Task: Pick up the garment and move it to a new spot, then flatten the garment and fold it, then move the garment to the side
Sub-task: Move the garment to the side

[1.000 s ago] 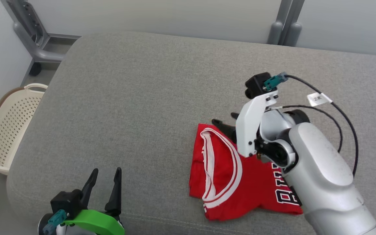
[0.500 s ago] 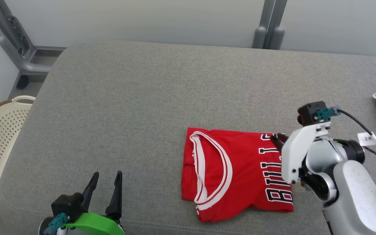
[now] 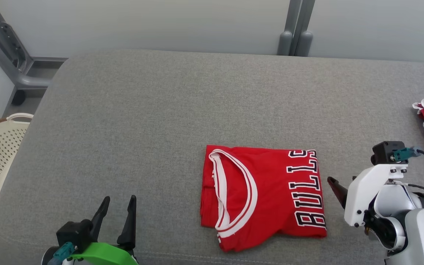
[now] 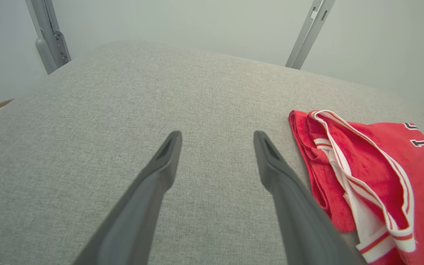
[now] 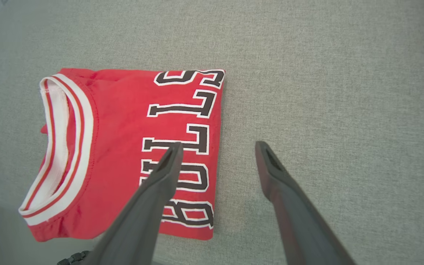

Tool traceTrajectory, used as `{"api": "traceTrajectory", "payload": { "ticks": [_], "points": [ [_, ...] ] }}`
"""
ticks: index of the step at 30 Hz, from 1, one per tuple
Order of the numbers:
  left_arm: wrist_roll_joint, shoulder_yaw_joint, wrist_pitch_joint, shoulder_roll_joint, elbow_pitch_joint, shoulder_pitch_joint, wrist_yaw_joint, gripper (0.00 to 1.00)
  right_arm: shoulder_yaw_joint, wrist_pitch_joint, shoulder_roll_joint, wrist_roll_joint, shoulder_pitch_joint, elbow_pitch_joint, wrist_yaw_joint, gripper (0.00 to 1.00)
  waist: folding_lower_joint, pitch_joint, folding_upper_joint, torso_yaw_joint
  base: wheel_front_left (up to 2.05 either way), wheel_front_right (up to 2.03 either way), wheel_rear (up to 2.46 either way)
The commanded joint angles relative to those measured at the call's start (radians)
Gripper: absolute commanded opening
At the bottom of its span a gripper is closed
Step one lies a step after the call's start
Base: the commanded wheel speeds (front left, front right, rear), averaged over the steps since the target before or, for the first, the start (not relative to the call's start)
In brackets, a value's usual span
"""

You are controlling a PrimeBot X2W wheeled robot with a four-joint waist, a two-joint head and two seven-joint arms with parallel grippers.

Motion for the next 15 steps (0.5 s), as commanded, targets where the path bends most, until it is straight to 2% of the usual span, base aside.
{"api": "traceTrajectory", "payload": {
  "ticks": [1,7,15],
  "points": [
    [-0.004,0.0,-0.004,0.007,-0.004,0.004,-0.001,1.0,-0.011,0.003,0.0,-0.006,0.014,0.002,0.0,1.0,0.0,0.004,0.0,0.0,0.0,0.0,0.0],
    [-0.003,-0.007,-0.001,0.011,-0.01,-0.014,-0.001,1.0,-0.041,-0.006,0.005,-0.012,0.004,0.043,0.0,1.0,0.0,0.03,0.0,0.007,0.0,0.0,0.0],
    [-0.003,-0.012,0.0,0.014,-0.011,-0.039,0.001,1.0,-0.033,-0.049,0.006,0.016,-0.041,0.136,0.0,1.0,0.0,0.076,0.0,0.025,0.0,0.0,0.0]
  ]
}}
